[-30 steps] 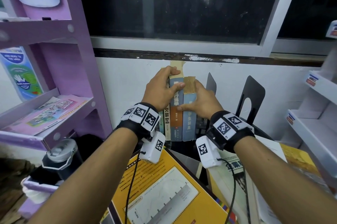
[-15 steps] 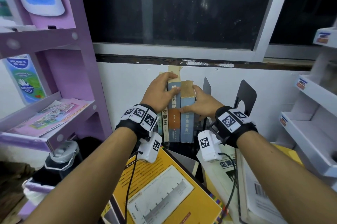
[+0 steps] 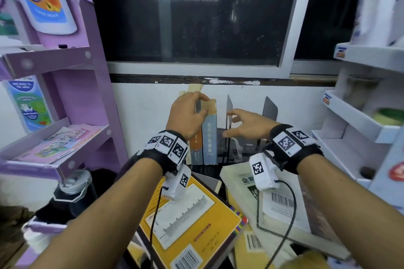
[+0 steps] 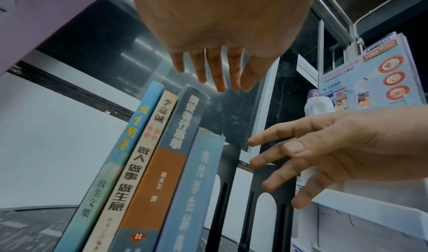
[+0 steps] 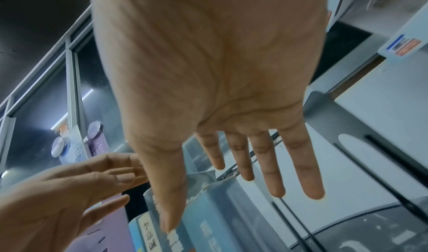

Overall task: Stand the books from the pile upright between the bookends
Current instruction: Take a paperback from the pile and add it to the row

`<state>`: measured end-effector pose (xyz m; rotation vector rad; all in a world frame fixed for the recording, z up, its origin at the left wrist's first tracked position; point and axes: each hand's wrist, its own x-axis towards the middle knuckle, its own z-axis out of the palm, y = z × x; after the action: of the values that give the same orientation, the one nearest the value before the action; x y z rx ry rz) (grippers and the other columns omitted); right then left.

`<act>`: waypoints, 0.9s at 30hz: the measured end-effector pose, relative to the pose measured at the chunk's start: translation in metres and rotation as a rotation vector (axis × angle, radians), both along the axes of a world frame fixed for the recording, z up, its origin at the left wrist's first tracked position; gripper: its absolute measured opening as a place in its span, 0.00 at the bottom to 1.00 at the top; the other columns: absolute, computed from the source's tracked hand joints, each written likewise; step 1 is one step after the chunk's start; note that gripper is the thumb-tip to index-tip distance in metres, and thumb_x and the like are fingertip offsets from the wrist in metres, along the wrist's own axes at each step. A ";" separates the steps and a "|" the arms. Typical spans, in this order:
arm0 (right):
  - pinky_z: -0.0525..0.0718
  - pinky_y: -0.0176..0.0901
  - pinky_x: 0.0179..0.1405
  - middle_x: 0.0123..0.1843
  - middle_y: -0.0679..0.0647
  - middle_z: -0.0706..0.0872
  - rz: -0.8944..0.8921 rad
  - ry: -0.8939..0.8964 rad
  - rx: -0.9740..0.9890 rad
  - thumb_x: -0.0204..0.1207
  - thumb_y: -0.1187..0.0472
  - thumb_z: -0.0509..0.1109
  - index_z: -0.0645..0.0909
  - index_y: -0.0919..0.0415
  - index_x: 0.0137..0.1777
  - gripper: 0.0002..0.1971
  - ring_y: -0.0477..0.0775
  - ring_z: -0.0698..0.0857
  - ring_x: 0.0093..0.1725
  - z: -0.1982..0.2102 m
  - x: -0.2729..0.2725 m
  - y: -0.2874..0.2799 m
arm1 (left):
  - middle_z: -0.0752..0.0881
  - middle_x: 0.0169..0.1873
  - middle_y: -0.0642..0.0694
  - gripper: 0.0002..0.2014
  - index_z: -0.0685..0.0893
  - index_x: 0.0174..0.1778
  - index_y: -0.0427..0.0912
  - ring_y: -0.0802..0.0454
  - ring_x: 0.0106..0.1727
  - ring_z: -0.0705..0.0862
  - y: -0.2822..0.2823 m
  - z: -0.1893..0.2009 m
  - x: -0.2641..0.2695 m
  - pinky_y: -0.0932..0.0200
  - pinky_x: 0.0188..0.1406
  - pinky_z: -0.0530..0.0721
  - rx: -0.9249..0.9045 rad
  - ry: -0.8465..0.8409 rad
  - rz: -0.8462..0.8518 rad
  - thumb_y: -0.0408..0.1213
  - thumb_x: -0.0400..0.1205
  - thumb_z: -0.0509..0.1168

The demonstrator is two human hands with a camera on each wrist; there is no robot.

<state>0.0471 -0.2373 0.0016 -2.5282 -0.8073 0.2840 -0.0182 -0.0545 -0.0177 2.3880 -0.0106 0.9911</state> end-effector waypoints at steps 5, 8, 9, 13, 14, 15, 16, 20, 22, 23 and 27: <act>0.73 0.52 0.74 0.78 0.53 0.72 -0.052 0.049 -0.163 0.73 0.38 0.72 0.63 0.49 0.80 0.39 0.55 0.74 0.74 0.002 -0.006 -0.041 | 0.76 0.69 0.46 0.16 0.79 0.64 0.46 0.48 0.71 0.72 -0.031 -0.005 -0.007 0.51 0.70 0.69 0.078 0.218 -0.109 0.41 0.80 0.66; 0.75 0.50 0.70 0.80 0.54 0.70 -0.084 0.104 -0.209 0.74 0.39 0.70 0.62 0.51 0.81 0.39 0.56 0.73 0.74 0.001 -0.013 -0.067 | 0.70 0.74 0.44 0.21 0.75 0.70 0.46 0.47 0.74 0.69 -0.053 -0.008 -0.008 0.51 0.72 0.68 0.120 0.399 -0.177 0.47 0.82 0.65; 0.75 0.48 0.69 0.80 0.54 0.69 -0.097 0.115 -0.220 0.75 0.39 0.70 0.62 0.51 0.81 0.38 0.56 0.72 0.75 0.000 -0.015 -0.076 | 0.69 0.74 0.44 0.22 0.74 0.71 0.46 0.46 0.74 0.69 -0.061 -0.010 -0.008 0.52 0.72 0.68 0.125 0.451 -0.202 0.49 0.82 0.65; 0.73 0.47 0.69 0.82 0.53 0.67 -0.151 0.140 -0.257 0.76 0.39 0.69 0.63 0.50 0.81 0.36 0.56 0.69 0.77 -0.005 -0.019 -0.111 | 0.66 0.74 0.43 0.28 0.71 0.74 0.45 0.45 0.74 0.69 -0.091 -0.017 -0.003 0.52 0.71 0.68 0.172 0.626 -0.250 0.53 0.81 0.64; 0.72 0.46 0.69 0.82 0.53 0.66 -0.159 0.138 -0.274 0.76 0.40 0.68 0.62 0.51 0.81 0.36 0.56 0.69 0.78 -0.006 -0.020 -0.119 | 0.66 0.74 0.43 0.28 0.71 0.74 0.45 0.44 0.73 0.70 -0.097 -0.019 -0.001 0.51 0.71 0.70 0.168 0.665 -0.259 0.55 0.81 0.64; 0.72 0.45 0.68 0.82 0.54 0.66 -0.168 0.135 -0.294 0.77 0.40 0.68 0.62 0.51 0.81 0.36 0.56 0.69 0.78 -0.007 -0.021 -0.126 | 0.66 0.75 0.43 0.29 0.70 0.75 0.45 0.44 0.72 0.71 -0.103 -0.021 0.002 0.50 0.71 0.71 0.161 0.699 -0.269 0.56 0.81 0.63; 0.71 0.44 0.66 0.82 0.54 0.65 -0.178 0.135 -0.311 0.77 0.40 0.67 0.61 0.51 0.81 0.36 0.56 0.68 0.78 -0.008 -0.021 -0.134 | 0.67 0.75 0.43 0.30 0.69 0.75 0.45 0.43 0.72 0.72 -0.109 -0.023 0.003 0.49 0.70 0.72 0.160 0.737 -0.276 0.57 0.81 0.63; 0.66 0.45 0.72 0.84 0.52 0.61 -0.228 0.173 -0.344 0.75 0.36 0.67 0.56 0.50 0.83 0.41 0.55 0.65 0.81 -0.019 -0.022 -0.163 | 0.67 0.79 0.44 0.37 0.61 0.81 0.44 0.43 0.77 0.69 -0.129 -0.028 0.008 0.50 0.75 0.67 0.092 0.914 -0.313 0.60 0.81 0.61; 0.65 0.47 0.74 0.85 0.54 0.59 -0.258 0.214 -0.328 0.74 0.36 0.68 0.52 0.51 0.84 0.44 0.56 0.64 0.81 -0.026 -0.022 -0.174 | 0.63 0.81 0.45 0.40 0.57 0.82 0.44 0.42 0.81 0.62 -0.136 -0.032 0.011 0.47 0.78 0.63 0.056 0.990 -0.322 0.62 0.80 0.60; 0.69 0.47 0.72 0.84 0.55 0.60 -0.266 0.230 -0.312 0.74 0.37 0.69 0.51 0.52 0.85 0.45 0.57 0.68 0.79 -0.029 -0.022 -0.179 | 0.61 0.82 0.45 0.41 0.56 0.83 0.46 0.41 0.81 0.61 -0.139 -0.034 0.012 0.44 0.77 0.65 0.047 1.024 -0.324 0.63 0.79 0.61; 0.84 0.44 0.45 0.72 0.58 0.75 -0.260 0.346 -0.231 0.75 0.44 0.72 0.57 0.54 0.81 0.39 0.52 0.83 0.49 -0.041 -0.023 -0.188 | 0.66 0.79 0.46 0.38 0.57 0.83 0.45 0.44 0.75 0.70 -0.150 -0.035 0.012 0.55 0.62 0.74 0.021 1.097 -0.338 0.58 0.81 0.62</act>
<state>0.0245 -0.4254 -0.0396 -2.6484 -0.3240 0.7372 -0.0064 -0.2050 -0.0529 2.5145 -0.0167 -0.5230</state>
